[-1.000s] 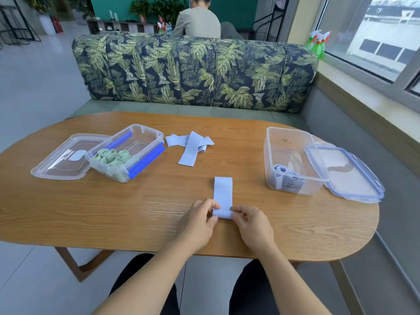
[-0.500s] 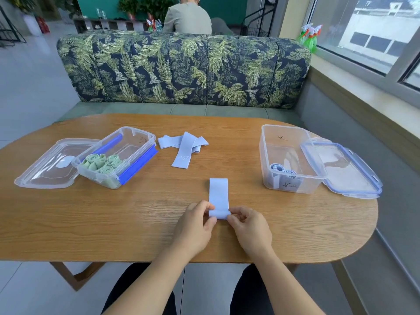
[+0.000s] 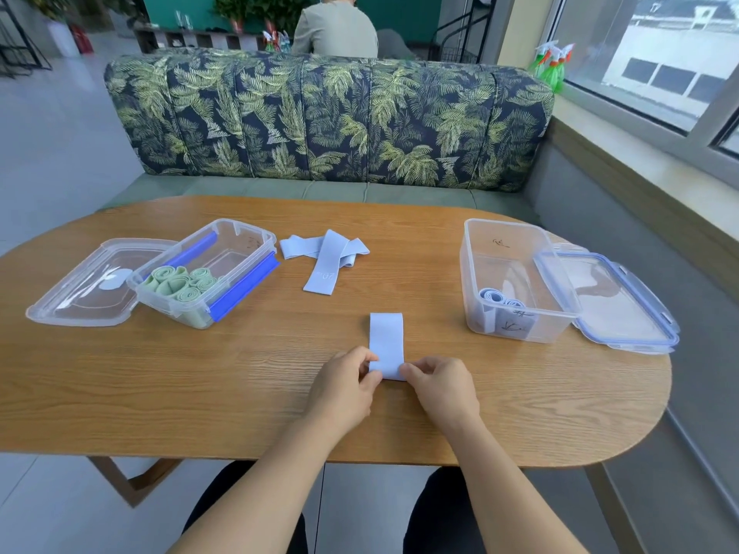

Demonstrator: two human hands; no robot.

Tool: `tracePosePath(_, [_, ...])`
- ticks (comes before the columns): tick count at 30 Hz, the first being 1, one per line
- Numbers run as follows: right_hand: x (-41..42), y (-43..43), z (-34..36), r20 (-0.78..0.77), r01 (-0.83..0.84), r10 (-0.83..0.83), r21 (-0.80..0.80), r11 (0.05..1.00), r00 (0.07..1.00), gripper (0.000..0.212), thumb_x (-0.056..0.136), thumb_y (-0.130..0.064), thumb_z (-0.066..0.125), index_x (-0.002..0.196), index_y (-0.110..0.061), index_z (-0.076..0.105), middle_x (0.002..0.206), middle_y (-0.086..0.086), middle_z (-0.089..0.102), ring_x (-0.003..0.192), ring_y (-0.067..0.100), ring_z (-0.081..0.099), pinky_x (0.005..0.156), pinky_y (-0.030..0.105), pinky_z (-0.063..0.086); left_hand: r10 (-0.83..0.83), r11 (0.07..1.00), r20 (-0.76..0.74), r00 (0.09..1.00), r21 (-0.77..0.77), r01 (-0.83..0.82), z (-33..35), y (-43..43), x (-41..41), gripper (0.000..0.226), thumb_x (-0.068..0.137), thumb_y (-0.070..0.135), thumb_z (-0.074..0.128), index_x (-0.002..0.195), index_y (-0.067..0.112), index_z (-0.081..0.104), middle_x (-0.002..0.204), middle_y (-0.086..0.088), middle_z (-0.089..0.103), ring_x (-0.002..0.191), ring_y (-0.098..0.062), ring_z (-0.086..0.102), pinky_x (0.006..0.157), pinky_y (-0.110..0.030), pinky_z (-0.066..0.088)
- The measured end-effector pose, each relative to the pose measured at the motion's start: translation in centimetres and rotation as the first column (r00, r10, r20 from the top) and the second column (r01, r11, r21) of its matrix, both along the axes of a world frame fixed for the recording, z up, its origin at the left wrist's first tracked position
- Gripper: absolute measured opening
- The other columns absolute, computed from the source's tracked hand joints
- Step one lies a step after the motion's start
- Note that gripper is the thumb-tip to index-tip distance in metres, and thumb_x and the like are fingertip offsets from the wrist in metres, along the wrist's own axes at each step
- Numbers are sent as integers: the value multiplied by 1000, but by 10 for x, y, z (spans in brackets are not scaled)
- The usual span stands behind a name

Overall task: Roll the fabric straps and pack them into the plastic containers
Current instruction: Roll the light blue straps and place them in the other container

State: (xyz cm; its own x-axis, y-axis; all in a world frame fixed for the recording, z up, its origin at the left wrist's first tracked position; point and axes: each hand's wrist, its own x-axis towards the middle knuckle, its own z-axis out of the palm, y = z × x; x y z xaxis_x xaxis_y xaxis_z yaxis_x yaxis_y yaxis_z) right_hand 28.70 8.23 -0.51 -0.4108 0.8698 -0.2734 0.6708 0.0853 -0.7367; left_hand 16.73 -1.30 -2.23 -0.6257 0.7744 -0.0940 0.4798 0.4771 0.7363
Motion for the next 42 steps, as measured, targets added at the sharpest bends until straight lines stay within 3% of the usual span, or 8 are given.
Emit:
tracePosePath(8, [4,-4,-11,-168,69,-72,-27,997,983,11,83,-37,69,85,-26,69,74,-12,66,72,7,58,71,33,47,6,1000,52,999,15,-7,5,2,-2,16,94,27,55,110,26,60,99,9,58,43,-8,61,49,-10,39])
tracePosePath(11, [0,-1,-9,-113,74,-76,-23,997,991,10,84,-37,68,83,-27,68,77,-12,66,75,9,59,68,30,43,9,1000,44,999,9,-9,6,0,-1,17,93,30,57,110,29,59,103,8,57,52,-12,65,57,-15,46])
tracePosePath(15, [-4,7,-7,-71,66,-72,-85,994,995,12,79,-34,68,73,-23,67,69,-10,65,67,13,56,70,33,46,-20,998,-114,993,-65,13,10,1,0,40,88,38,61,126,38,49,121,15,46,92,-10,61,80,-29,48])
tracePosePath(20, [-9,16,-2,-89,64,-79,-160,985,993,20,66,-38,71,67,-18,67,63,-3,67,56,17,53,68,39,52,-73,997,-158,985,-44,66,9,6,-1,18,90,31,58,106,40,57,113,21,49,78,-6,55,76,-30,48])
tracePosePath(31, [-6,3,-2,-19,27,-25,74,997,999,11,89,-40,61,81,-34,64,80,-16,64,81,11,60,65,27,37,-37,999,-71,997,-1,37,1,17,-10,22,94,34,55,114,31,64,113,12,48,94,-10,57,87,-32,49])
tracePosePath(36, [-9,14,1,54,-10,9,32,999,998,15,85,-39,63,75,-28,66,76,-10,66,79,16,62,63,27,39,-55,997,2,998,46,55,-1,16,-14,27,90,29,61,117,31,61,114,14,48,90,-8,55,89,-32,49])
tracePosePath(39, [-11,24,3,43,-37,39,-31,999,998,18,81,-38,67,69,-24,67,75,-6,69,79,17,63,67,29,45,-9,993,63,998,115,2,-2,14,-15,25,86,20,66,105,34,58,112,10,58,79,-13,60,82,-31,52])
tracePosePath(42, [-14,31,3,15,-31,32,-85,996,999,23,75,-40,70,65,-20,67,73,-2,71,74,19,63,73,36,51,38,989,83,996,140,-49,-2,16,-14,17,88,17,64,95,32,59,104,4,59,66,-11,62,60,-12,46])
